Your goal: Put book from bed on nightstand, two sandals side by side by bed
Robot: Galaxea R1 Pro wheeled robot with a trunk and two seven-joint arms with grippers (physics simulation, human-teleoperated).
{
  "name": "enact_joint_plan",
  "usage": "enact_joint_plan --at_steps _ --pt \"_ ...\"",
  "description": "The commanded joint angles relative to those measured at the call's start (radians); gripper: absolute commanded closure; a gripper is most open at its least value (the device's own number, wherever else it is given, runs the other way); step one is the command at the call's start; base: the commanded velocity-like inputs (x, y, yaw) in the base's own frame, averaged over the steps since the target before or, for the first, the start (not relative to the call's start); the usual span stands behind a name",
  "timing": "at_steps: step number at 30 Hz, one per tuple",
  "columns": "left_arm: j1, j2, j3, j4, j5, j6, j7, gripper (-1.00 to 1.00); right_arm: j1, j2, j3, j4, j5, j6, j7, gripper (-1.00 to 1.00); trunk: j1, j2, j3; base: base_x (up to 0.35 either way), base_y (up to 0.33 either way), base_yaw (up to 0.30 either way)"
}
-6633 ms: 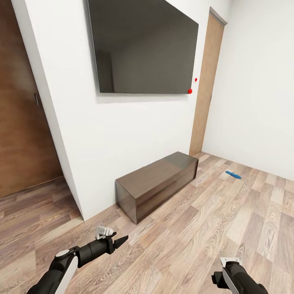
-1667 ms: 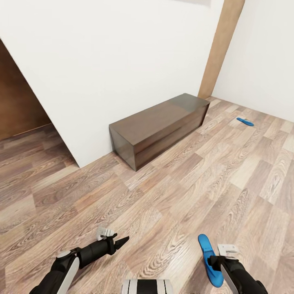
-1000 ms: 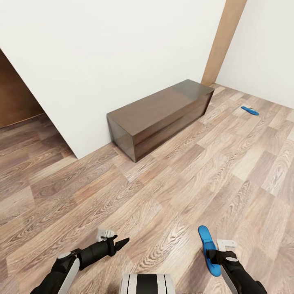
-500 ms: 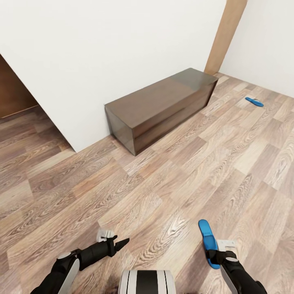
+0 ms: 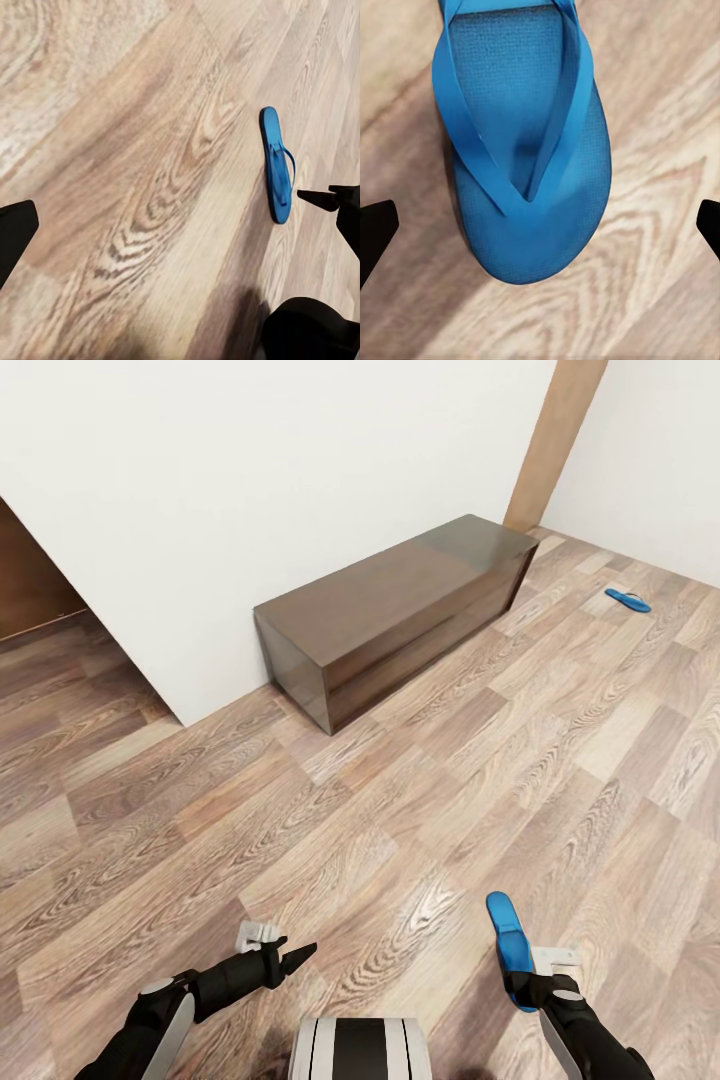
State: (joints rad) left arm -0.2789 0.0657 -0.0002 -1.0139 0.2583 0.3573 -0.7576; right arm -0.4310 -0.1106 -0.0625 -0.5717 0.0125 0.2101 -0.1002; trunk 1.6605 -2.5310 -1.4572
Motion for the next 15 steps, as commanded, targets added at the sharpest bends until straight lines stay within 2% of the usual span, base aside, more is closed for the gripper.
enact_joint_plan --at_steps 1,8,15 --pt "0.000 0.000 0.000 0.000 0.009 0.009 -0.001 -1.00 0.000 0.000 0.000 -0.002 0.001 0.006 -0.002 -1.00 0.000 0.000 -0.001 0.012 0.000 0.000" --pt "0.000 0.000 0.000 0.000 0.009 0.008 -0.001 -1.00 0.001 0.000 0.000 -0.002 0.001 0.006 -0.002 -1.00 0.000 0.000 -0.001 0.167 0.000 0.000" --pt "0.000 0.000 0.000 0.000 0.009 0.008 -0.001 -1.00 0.000 0.000 0.000 -0.002 0.001 0.006 -0.002 -1.00 0.000 0.000 -0.001 0.025 0.000 0.000"
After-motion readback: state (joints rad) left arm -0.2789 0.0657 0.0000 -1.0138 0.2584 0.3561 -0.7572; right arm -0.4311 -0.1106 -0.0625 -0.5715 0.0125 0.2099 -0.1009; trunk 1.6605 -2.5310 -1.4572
